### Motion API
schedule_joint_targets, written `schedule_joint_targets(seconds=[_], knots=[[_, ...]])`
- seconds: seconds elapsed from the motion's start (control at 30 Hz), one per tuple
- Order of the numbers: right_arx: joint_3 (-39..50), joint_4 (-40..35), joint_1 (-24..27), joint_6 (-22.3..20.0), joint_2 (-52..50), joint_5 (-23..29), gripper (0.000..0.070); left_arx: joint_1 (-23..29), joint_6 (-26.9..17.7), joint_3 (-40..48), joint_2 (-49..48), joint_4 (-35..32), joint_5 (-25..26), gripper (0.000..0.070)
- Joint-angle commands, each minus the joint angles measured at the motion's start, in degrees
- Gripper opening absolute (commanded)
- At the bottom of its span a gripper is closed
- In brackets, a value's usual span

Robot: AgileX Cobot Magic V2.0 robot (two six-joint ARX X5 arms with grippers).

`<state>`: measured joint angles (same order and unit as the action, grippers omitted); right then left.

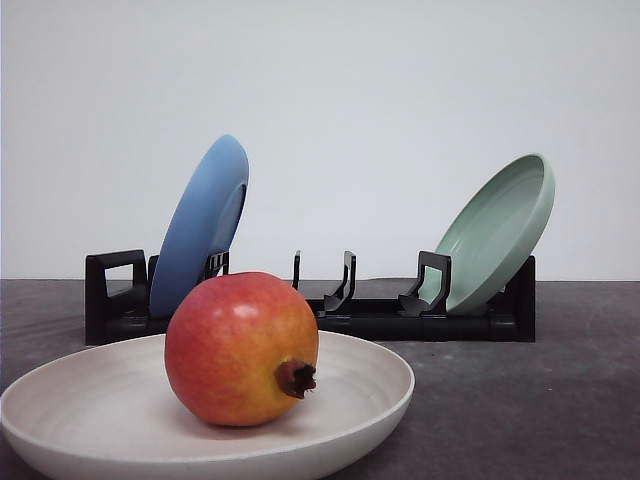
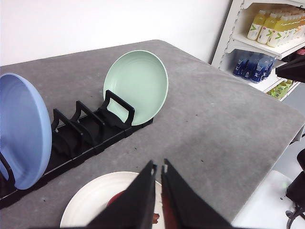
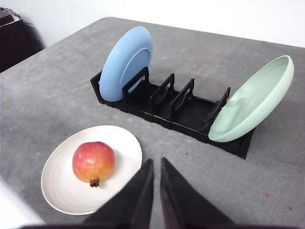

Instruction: Place pomegranate in white plate

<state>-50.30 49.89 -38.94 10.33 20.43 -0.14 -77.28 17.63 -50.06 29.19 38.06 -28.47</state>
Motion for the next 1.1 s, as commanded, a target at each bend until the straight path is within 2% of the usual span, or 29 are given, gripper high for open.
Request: schedule_joint_targets(seconds=[0.0,0.47,0.57,0.7,0.9,0.97,1.07], knots=[[-0.5,-0.6,-0.4,0.2,0.0,0.2,0.0013,-0.7,-0.1,-0.3,0.3,-0.4,-0.1,0.0],[-0.5,-0.6,-0.4,0.2,0.0,0.2,0.0013,-0.5,-0.1,0.1,-0.3,-0.4,-0.2,0.0],[-0.5,-0.6,-0.4,0.2,0.0,0.2,0.0013,2.8,-0.1,0.2,-0.3,-0.4,0.5,0.0],[-0.5,-0.6,-0.4,0.2,0.0,0.2,0.0013,14.2,-2.0,1.7,-0.4,-0.4,3.4,0.0],[-0.5,-0.6,-0.4,0.2,0.0,0.2,0.0013,36.9,-7.1,10.0,-4.5,-2.6,4.6,0.0],[-0.5,-0.6,-0.4,0.2,0.0,0.2,0.0013,44.5,-9.0,14.5,-7.3,-5.9,7.7,0.0],[-0.5,-0.6,-0.4,0.2,0.0,0.2,0.0013,54.5,-12.7,21.3,-12.4,-10.6,15.9,0.0]])
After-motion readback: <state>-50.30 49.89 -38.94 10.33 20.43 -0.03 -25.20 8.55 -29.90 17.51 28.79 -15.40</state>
